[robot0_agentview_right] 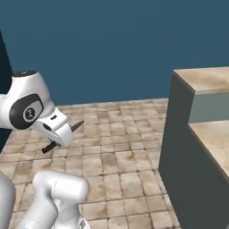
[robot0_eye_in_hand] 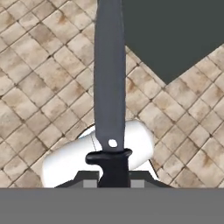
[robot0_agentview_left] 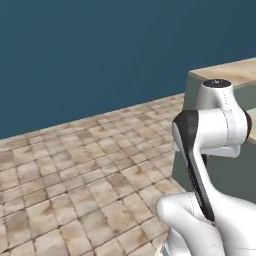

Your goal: Retrieve the butter from the fridge and place it on a plate on the dining table. Then retrieve the butter knife by the fridge and place it near the plate.

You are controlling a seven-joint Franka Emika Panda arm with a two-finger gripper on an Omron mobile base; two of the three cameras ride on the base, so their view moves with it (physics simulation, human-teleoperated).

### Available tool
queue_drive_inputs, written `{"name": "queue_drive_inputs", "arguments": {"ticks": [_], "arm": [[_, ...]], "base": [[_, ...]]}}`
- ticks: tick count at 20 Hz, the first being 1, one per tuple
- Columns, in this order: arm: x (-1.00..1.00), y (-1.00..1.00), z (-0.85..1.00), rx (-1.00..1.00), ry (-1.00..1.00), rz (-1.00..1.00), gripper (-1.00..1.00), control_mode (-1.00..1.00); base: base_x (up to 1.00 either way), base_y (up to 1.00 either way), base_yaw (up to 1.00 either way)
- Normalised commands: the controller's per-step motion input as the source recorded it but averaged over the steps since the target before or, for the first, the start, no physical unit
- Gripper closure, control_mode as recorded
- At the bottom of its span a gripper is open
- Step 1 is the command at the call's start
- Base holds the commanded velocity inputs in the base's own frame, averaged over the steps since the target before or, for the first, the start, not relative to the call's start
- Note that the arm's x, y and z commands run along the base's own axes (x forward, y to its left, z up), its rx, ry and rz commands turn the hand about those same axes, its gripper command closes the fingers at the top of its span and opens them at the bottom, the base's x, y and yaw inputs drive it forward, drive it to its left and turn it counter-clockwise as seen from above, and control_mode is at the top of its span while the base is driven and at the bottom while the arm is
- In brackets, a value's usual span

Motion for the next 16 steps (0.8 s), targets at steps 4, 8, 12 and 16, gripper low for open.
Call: {"name": "queue_drive_inputs", "arguments": {"ticks": [4, 8, 12, 16], "arm": [[0.0, 0.0, 0.0, 0.0, 0.0, 0.0, 1.0, 1.0], [0.0, 0.0, 0.0, 0.0, 0.0, 0.0, 1.0, 1.0], [0.0, 0.0, 0.0, 0.0, 0.0, 0.0, 1.0, 1.0], [0.0, 0.0, 0.0, 0.0, 0.0, 0.0, 1.0, 1.0]], "base": [[1.0, 0.7, -0.58], [1.0, 0.79, -0.58], [1.0, 0.97, -0.54], [1.0, 1.0, -0.5]]}}
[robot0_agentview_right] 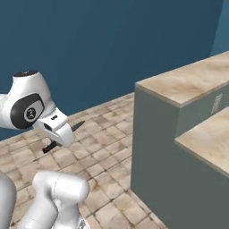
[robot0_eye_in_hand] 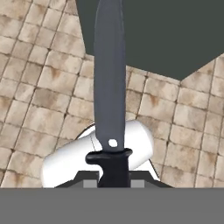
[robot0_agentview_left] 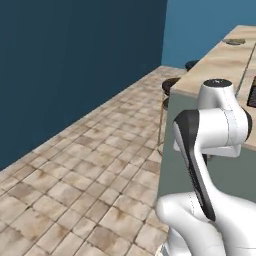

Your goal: Retrieve the butter from the fridge and place it on a plate on the dining table. Then retrieve the butter knife by the fridge and place it near the plate.

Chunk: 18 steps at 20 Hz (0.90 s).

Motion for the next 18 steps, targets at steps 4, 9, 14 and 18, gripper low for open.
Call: {"name": "queue_drive_inputs", "arguments": {"ticks": [4, 9, 14, 18], "arm": [[0.0, 0.0, 0.0, 0.0, 0.0, 0.0, 1.0, 1.0], [0.0, 0.0, 0.0, 0.0, 0.0, 0.0, 1.0, 1.0], [0.0, 0.0, 0.0, 0.0, 0.0, 0.0, 1.0, 1.0], [0.0, 0.0, 0.0, 0.0, 0.0, 0.0, 1.0, 1.0]], "base": [[1.0, 1.0, -0.49], [1.0, 1.0, -0.49], [1.0, 1.0, -0.49], [1.0, 1.0, -0.48]]}}
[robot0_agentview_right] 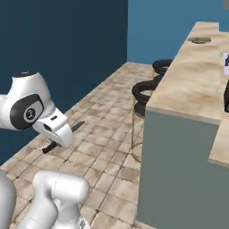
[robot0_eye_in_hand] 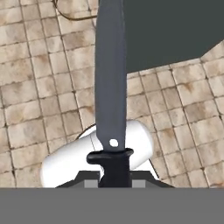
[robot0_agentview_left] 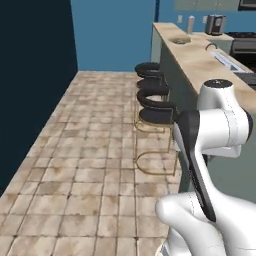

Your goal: Retrieve the butter from the fridge and place it on a plate on the dining table. Then retrieve the butter knife by the fridge and place it near the plate.

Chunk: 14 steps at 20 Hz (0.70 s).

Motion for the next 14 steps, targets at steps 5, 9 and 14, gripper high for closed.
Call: {"name": "queue_drive_inputs", "arguments": {"ticks": [5, 9, 14], "arm": [[0.0, 0.0, 0.0, 0.0, 0.0, 0.0, 1.0, 1.0], [0.0, 0.0, 0.0, 0.0, 0.0, 0.0, 1.0, 1.0], [0.0, 0.0, 0.0, 0.0, 0.0, 0.0, 1.0, 1.0]], "base": [[1.0, 1.0, -0.47], [1.0, 1.0, -0.48], [1.0, 1.0, -0.5]]}}
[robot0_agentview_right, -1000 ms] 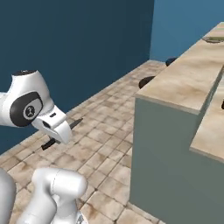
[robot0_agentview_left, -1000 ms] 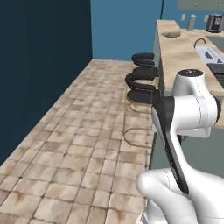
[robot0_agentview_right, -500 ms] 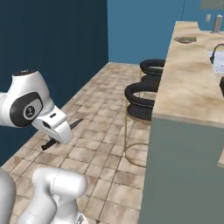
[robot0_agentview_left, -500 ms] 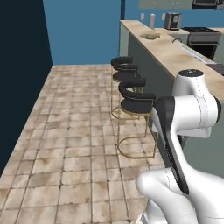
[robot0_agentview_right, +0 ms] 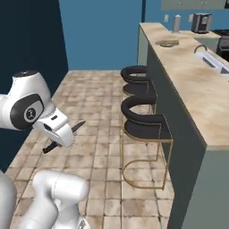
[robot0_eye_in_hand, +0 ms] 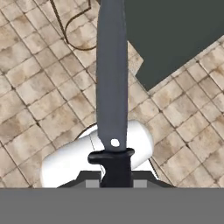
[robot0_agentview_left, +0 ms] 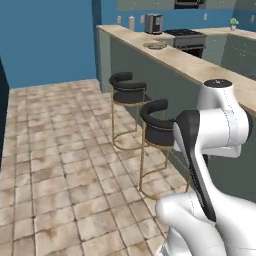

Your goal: Retrieve the butter from the fridge and place it on a plate on the dining table. Then retrieve the butter knife by the fridge and place it near the plate.

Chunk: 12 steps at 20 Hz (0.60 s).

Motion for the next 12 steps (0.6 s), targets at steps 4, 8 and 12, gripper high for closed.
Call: {"name": "queue_drive_inputs", "arguments": {"ticks": [4, 8, 12], "arm": [[0.0, 0.0, 0.0, 0.0, 0.0, 0.0, 1.0, 1.0], [0.0, 0.0, 0.0, 0.0, 0.0, 0.0, 1.0, 1.0], [0.0, 0.0, 0.0, 0.0, 0.0, 0.0, 1.0, 1.0]], "base": [[1.0, 1.0, -0.49], [1.0, 1.0, -0.49], [0.92, 1.0, -0.45]]}}
